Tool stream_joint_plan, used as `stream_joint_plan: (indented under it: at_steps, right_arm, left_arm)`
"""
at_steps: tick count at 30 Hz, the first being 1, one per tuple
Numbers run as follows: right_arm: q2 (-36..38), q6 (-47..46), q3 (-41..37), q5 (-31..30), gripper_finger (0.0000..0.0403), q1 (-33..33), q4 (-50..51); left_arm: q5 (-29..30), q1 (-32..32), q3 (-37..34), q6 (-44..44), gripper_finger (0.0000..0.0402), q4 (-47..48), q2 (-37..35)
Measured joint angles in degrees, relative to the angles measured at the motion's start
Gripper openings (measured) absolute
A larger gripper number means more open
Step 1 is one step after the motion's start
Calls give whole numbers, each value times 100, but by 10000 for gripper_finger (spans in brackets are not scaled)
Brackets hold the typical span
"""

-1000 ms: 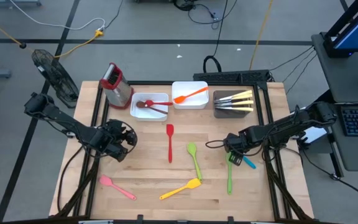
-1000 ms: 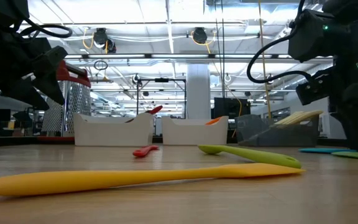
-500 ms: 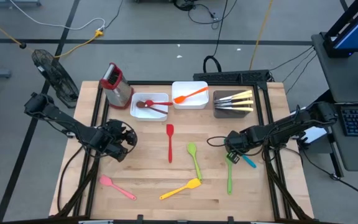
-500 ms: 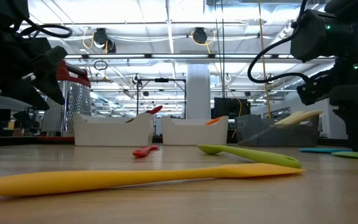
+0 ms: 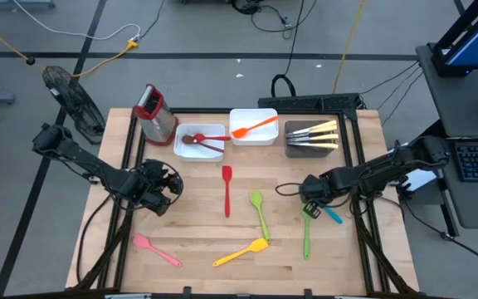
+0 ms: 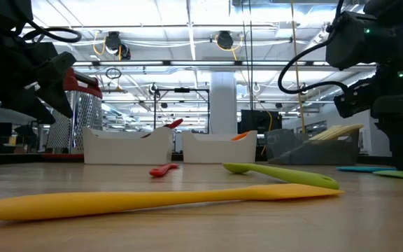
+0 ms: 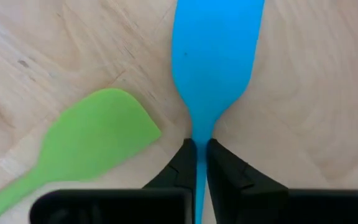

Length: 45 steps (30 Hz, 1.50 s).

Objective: Pick & Place Kitchen Items
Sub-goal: Put the blue spatula into the right white bin

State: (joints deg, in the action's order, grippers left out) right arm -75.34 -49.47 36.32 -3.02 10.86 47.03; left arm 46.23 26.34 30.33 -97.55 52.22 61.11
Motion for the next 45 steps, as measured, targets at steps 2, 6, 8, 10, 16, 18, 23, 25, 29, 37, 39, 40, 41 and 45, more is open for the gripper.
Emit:
stream_joint_plan:
  at_steps: [2,6,8,10,16,18,23,25,29,37,39,40,41,45]
  right_arm:
    - [-18,134,171,-19,1,-41,207]
    - [-16,425,432,-190,5,-142,466]
    - [-9,524,521,-181,5,-202,535]
    - [-12,608,572,-151,5,-258,622]
    - [-5,686,592,-142,3,-377,660]
    - [-7,682,594,-113,2,-405,641]
    - [-5,723,596,187,21,-445,509]
    - [-4,821,601,297,42,-445,442]
    - [-3,835,601,311,100,-442,400]
    - [-1,511,192,277,208,-445,-190]
    - [4,348,-25,255,221,-446,-526]
    - [19,232,-112,173,225,-451,-633]
    - [25,103,-190,88,228,-452,-681]
    - [19,-138,-359,-146,226,-507,-611]
  left_arm:
    - [18,-1,0,1,220,0,-1]
    - [37,1,0,-3,219,0,-1]
    - [37,-1,1,-8,219,-2,0]
    - [40,0,1,-12,220,-1,-1]
    - [40,0,0,-23,219,-3,0]
    - [40,1,0,-23,220,-1,1]
    - [40,0,0,-22,219,-1,0]
    - [40,-1,0,-21,220,-1,0]
    - [40,-1,0,-1,219,-1,0]
    - [40,0,0,29,219,3,0]
    - [40,-1,0,36,219,3,1]
    - [40,-1,0,38,219,5,1]
    - [40,-1,0,38,220,9,0]
    - [41,-1,0,36,219,23,1]
